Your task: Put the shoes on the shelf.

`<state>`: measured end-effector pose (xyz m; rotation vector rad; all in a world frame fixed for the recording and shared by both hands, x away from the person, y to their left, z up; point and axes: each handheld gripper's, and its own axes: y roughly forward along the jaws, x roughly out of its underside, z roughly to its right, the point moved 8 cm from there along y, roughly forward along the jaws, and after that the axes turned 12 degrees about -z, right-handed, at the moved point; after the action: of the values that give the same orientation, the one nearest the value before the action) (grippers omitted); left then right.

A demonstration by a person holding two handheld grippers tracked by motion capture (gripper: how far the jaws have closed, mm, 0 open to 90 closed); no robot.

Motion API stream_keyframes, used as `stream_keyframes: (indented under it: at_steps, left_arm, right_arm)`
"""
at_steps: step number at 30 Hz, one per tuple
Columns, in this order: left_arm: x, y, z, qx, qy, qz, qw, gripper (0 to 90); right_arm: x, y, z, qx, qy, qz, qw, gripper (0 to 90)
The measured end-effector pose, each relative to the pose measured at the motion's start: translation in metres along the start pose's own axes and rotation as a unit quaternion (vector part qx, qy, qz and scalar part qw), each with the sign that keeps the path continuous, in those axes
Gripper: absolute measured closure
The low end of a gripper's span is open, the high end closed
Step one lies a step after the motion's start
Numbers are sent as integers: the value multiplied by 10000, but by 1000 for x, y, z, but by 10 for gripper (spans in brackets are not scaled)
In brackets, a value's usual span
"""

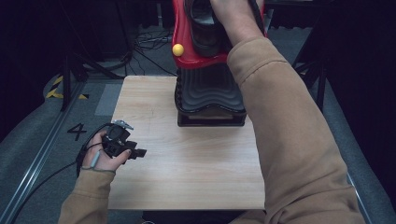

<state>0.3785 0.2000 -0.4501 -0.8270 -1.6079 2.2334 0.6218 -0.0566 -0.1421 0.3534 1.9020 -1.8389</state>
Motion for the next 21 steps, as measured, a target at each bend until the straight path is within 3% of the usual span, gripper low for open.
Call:
stream_keyframes:
  at_steps: [7,12,15,21]
  left_arm:
    - [-2,1,1,-1,26,-1,10000,462]
    - [-3,1,3,-24,54,-18,10000,461]
    - [-4,2,3,-23,56,-23,10000,459]
    - [-3,2,1,-17,26,-30,10000,459]
  right_arm:
    - [5,5,6,-123,211,-94,9997,776]
    - [8,3,3,-197,90,-220,9995,661]
    - [11,-2,1,-370,-2,-323,9988,560]
    - [17,-16,3,-514,-89,-352,9980,523]
